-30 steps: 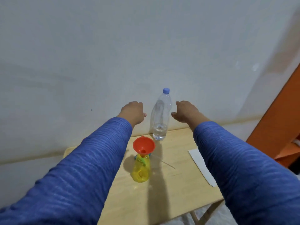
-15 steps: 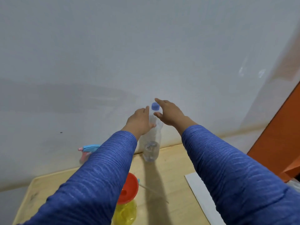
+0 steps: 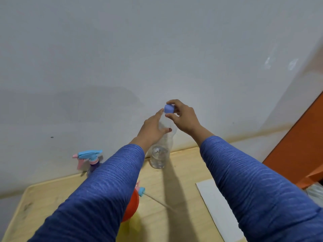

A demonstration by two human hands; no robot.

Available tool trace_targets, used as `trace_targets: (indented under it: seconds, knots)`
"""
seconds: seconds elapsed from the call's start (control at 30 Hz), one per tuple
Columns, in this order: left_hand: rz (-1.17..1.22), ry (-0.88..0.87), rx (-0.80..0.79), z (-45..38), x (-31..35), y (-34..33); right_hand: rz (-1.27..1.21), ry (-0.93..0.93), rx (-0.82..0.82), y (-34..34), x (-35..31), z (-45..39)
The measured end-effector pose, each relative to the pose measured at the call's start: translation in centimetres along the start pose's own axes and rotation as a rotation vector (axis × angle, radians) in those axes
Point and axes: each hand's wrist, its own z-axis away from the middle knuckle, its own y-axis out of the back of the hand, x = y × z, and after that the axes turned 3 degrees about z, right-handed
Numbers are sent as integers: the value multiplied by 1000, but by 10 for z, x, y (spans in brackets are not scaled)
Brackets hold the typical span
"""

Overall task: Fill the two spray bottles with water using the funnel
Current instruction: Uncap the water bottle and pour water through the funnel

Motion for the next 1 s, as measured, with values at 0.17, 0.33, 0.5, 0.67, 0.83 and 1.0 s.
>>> trace_targets:
  seconds: [0.17,0.33,0.5,0.67,0.83,1.0]
  knots:
    - [61,-55,-26,34,10,-14,31,-35,47,18,-6,43]
    - [137,-85,-94,80,24,-27,85,-93,97,37,-20,98]
    - [204,-85,-144,117,34,-43,117,-140,145,53,-29,146]
    - [275,-83,-117,140,43,-56,103,-158,152,67,-31,171]
    - [384,-51,16,146,48,-72,42,-136,199,68,-29,166]
    - [540,-28,53,146,39,-83,-119,-161,221,64,-18,155]
